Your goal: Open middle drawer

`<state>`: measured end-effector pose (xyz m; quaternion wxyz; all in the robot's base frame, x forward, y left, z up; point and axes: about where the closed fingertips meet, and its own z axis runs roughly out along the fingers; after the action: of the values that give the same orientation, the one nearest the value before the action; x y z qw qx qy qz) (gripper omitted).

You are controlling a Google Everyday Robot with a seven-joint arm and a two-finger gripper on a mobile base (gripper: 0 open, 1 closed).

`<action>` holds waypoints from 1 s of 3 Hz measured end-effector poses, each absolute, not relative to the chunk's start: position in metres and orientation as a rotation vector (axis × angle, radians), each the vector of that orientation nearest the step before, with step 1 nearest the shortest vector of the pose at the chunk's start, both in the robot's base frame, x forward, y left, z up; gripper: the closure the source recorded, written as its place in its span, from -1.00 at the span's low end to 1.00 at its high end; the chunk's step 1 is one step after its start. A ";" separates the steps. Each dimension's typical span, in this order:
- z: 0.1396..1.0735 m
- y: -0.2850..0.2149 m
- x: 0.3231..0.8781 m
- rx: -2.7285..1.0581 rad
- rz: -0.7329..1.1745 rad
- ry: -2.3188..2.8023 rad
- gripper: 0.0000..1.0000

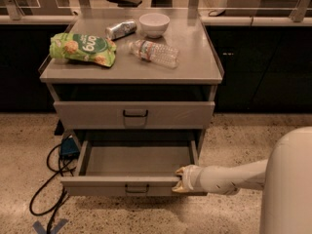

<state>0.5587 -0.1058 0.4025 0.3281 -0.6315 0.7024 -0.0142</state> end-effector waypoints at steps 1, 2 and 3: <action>0.403 -0.106 0.550 -1.651 -0.048 1.832 1.00; 0.403 -0.107 0.541 -1.648 -0.060 1.825 1.00; 0.404 -0.107 0.531 -1.645 -0.074 1.817 1.00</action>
Offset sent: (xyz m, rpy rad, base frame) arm -0.3628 -0.0516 0.0603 -0.0929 -0.4273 -0.0382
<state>0.5309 -0.1074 0.4036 0.3382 -0.6314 0.6973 -0.0283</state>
